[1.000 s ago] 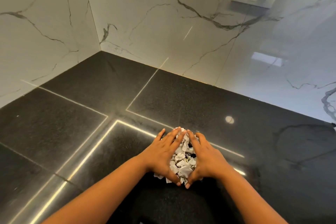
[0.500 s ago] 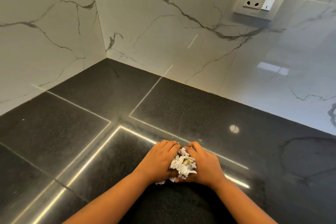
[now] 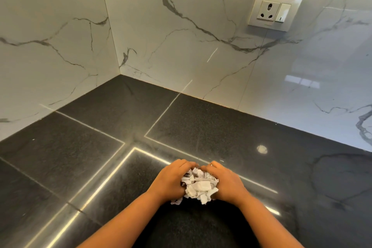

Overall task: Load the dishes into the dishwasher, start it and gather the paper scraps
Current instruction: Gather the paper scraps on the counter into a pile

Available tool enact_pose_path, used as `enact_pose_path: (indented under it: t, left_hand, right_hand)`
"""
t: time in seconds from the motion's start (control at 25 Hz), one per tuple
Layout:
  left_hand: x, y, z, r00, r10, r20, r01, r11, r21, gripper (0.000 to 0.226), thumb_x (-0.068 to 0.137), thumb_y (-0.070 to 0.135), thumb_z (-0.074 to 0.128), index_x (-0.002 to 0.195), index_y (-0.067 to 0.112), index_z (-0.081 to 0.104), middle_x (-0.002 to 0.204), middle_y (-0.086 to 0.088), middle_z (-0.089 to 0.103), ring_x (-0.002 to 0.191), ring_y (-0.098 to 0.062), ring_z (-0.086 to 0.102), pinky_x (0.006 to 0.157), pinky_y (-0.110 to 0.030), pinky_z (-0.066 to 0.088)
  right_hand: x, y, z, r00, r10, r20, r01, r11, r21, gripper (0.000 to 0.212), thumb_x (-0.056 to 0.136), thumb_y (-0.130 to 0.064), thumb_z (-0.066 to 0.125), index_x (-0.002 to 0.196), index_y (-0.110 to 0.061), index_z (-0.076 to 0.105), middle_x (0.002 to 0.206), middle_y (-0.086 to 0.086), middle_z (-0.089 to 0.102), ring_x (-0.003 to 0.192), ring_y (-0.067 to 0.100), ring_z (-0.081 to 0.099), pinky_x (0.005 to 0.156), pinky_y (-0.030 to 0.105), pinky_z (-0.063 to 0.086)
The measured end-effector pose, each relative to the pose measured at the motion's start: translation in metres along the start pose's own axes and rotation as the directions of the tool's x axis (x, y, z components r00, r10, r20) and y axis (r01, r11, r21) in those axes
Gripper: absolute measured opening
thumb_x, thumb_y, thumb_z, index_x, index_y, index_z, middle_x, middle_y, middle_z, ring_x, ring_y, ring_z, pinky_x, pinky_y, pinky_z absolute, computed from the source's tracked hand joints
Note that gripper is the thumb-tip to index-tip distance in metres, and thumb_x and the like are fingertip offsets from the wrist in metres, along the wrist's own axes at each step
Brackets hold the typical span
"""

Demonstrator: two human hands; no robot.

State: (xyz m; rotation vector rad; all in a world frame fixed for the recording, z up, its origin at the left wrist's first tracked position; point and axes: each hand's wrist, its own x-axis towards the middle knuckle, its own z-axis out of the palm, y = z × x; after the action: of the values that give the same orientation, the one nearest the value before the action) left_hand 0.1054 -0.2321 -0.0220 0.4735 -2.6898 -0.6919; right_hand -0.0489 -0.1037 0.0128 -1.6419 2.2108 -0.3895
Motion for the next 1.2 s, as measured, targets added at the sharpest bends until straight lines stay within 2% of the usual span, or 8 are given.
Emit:
enact_pose_path:
  t: [0.16,0.32,0.4,0.52,0.64,0.72,1.04,1.2]
  left_hand:
    - [0.004,-0.003,-0.018,0.992,-0.028,0.12,0.036,0.997,-0.071,0.072,0.071,0.032,0.069,0.137,0.028,0.042,0.125,0.016,0.048,0.115,-0.006,0.037,0.102,-0.024,0.033]
    - [-0.002,-0.006,-0.042,0.945,-0.114,0.308,0.132,0.991,-0.039,0.094,0.068,0.037,0.075,0.145,0.04,0.021,0.149,0.016,0.023,0.135,-0.007,0.011,0.115,-0.032,0.012]
    - [-0.01,-0.005,-0.053,0.924,-0.149,0.353,0.198,0.974,-0.108,0.105,0.061,0.048,0.078,0.142,0.05,0.012,0.151,0.021,0.012,0.137,-0.002,0.0,0.115,-0.037,0.005]
    - [-0.022,-0.003,-0.061,0.899,-0.197,0.391,0.257,0.96,-0.107,0.127,0.039,0.071,0.073,0.134,0.057,-0.011,0.148,0.027,-0.009,0.135,0.002,-0.017,0.115,-0.038,-0.004]
    - [-0.029,0.003,-0.051,0.89,-0.204,0.407,0.214,0.977,0.023,0.144,0.035,0.073,0.068,0.132,0.043,-0.035,0.139,0.02,-0.039,0.127,-0.006,-0.042,0.109,-0.03,-0.017]
    - [-0.026,0.005,-0.039,0.908,-0.171,0.382,0.157,0.985,0.068,0.15,0.035,0.078,0.064,0.131,0.034,-0.041,0.138,0.016,-0.046,0.126,-0.005,-0.046,0.108,-0.027,-0.022]
    - [-0.008,0.012,-0.015,0.939,-0.025,0.344,-0.029,0.988,0.151,0.145,0.046,0.086,0.057,0.139,0.019,-0.032,0.15,0.008,-0.033,0.137,-0.005,-0.033,0.114,-0.031,-0.019]
    - [-0.01,0.006,-0.01,0.961,0.014,0.277,-0.044,0.994,0.102,0.122,0.061,0.074,0.056,0.142,0.026,-0.022,0.155,0.011,-0.013,0.143,-0.004,-0.016,0.117,-0.03,-0.008]
  right_hand:
    - [-0.006,0.001,-0.022,0.981,0.021,0.191,-0.053,0.985,0.166,0.088,0.068,-0.034,0.075,0.141,-0.037,0.027,0.138,-0.017,0.038,0.127,0.005,0.038,0.104,0.022,0.034]
    - [-0.015,-0.003,-0.046,0.965,0.046,0.257,-0.098,0.976,0.193,0.098,0.071,-0.018,0.074,0.146,-0.036,0.014,0.149,-0.013,0.024,0.129,0.009,0.037,0.098,0.019,0.037]
    - [-0.02,-0.005,-0.053,0.958,0.052,0.281,-0.107,0.977,0.183,0.101,0.071,-0.022,0.076,0.147,-0.037,0.01,0.15,-0.011,0.02,0.128,0.009,0.038,0.094,0.018,0.04]
    - [-0.029,-0.004,-0.059,0.942,0.092,0.323,-0.133,0.985,0.109,0.117,0.062,-0.042,0.082,0.148,-0.035,0.002,0.153,-0.009,0.013,0.133,0.012,0.032,0.106,0.026,0.035]
    - [-0.032,-0.011,-0.046,0.892,0.2,0.405,-0.229,0.973,0.025,0.153,0.035,-0.059,0.085,0.142,-0.037,-0.022,0.156,-0.005,-0.009,0.141,0.024,0.019,0.113,0.041,0.029]
    - [-0.027,-0.022,-0.026,0.894,0.236,0.382,-0.26,0.966,0.012,0.162,0.028,-0.058,0.084,0.135,-0.035,-0.034,0.154,-0.002,-0.021,0.144,0.03,0.006,0.114,0.047,0.024]
    - [-0.007,-0.034,-0.005,0.944,0.19,0.271,-0.191,0.981,-0.025,0.157,0.039,-0.044,0.091,0.144,-0.024,-0.024,0.152,0.002,-0.026,0.142,0.03,0.013,0.112,0.038,0.029]
    - [0.001,-0.031,0.0,0.966,0.102,0.238,-0.112,0.993,0.026,0.141,0.036,-0.044,0.091,0.145,-0.025,0.004,0.14,-0.002,0.005,0.118,0.021,0.046,0.095,0.029,0.046]
